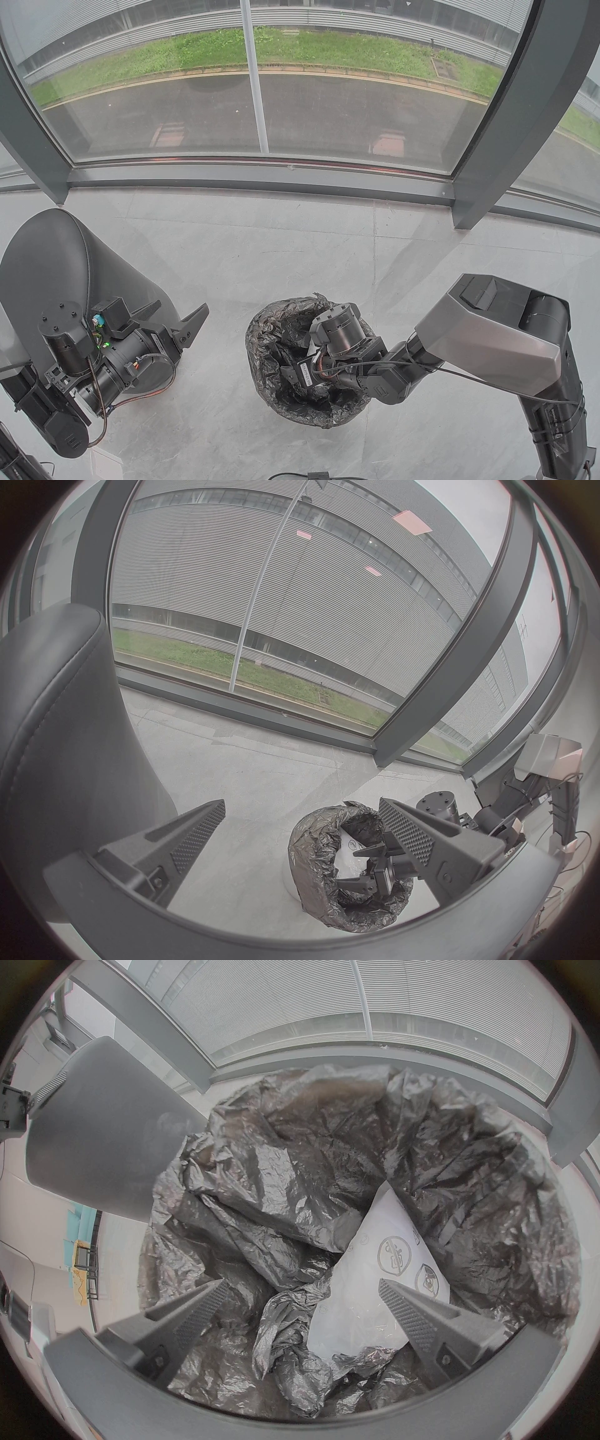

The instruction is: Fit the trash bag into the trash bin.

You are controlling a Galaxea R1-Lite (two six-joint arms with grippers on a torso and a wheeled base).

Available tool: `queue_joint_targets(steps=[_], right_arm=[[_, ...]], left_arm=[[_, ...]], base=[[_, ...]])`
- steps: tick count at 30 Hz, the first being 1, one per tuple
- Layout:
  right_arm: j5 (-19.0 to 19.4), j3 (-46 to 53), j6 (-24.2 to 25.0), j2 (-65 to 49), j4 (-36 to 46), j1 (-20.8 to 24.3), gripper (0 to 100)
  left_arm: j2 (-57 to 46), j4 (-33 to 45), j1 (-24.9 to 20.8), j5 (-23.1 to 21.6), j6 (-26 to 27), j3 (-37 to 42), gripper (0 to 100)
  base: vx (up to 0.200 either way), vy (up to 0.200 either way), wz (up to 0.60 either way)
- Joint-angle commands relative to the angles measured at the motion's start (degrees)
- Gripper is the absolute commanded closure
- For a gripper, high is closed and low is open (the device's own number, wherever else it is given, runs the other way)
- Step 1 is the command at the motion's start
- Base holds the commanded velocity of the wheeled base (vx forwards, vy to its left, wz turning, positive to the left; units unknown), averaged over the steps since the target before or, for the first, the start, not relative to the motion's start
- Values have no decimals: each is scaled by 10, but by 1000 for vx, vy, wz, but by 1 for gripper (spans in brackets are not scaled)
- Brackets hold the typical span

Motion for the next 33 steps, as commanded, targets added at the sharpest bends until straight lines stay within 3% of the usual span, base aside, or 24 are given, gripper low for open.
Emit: queue_joint_targets(steps=[1,10,19,33], right_arm=[[1,-39,0,26,25,-10,0],[-7,-145,-3,73,103,-25,0],[-9,-143,-2,54,106,-24,0],[-23,20,-17,-229,82,33,0]], left_arm=[[3,0,0,0,0,0,0],[7,-3,0,0,0,0,0],[7,-5,0,0,0,1,0],[-38,-5,-13,2,1,13,0]], base=[[0,0,0],[0,0,0],[0,0,0],[0,0,0]])
